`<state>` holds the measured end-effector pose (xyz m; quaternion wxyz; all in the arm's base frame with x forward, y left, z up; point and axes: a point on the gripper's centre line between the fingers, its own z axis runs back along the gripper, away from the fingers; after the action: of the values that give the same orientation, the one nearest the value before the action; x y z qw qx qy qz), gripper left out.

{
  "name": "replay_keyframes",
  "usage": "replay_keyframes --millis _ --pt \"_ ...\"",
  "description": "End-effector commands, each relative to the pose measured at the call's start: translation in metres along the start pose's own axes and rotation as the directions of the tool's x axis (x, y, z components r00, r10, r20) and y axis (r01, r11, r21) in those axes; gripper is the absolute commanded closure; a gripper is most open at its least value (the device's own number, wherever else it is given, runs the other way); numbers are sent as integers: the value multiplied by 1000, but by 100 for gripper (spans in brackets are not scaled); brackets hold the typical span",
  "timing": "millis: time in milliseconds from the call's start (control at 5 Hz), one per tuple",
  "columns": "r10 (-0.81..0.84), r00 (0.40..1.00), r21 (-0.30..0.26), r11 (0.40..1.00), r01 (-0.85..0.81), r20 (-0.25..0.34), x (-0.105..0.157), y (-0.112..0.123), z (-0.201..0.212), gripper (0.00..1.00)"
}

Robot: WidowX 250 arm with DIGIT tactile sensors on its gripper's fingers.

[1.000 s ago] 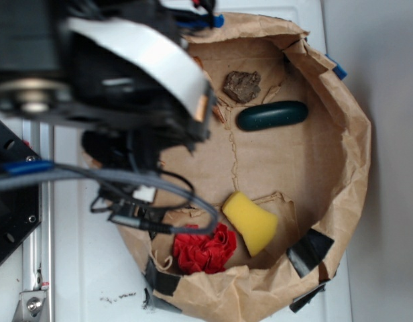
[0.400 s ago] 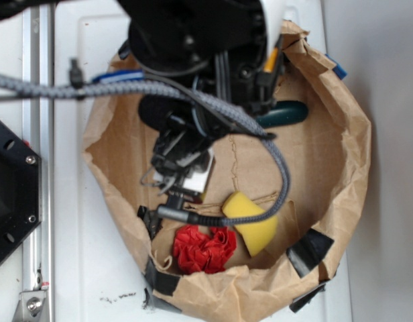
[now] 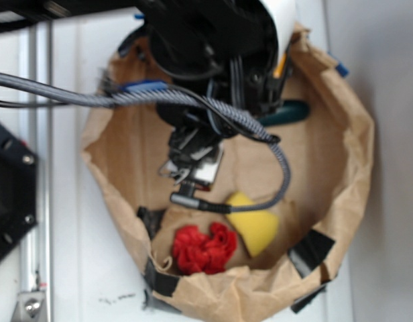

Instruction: Grab the shell.

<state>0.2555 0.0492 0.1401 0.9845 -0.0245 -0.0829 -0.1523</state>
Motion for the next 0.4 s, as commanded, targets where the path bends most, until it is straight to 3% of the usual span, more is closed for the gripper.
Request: replay_keyframes --millis 0,200 --pt "-68 996 1 998 68 -60 -9 10 -27 0" --pt "-94 992 4 995 95 -83 -23 13 -32 0"
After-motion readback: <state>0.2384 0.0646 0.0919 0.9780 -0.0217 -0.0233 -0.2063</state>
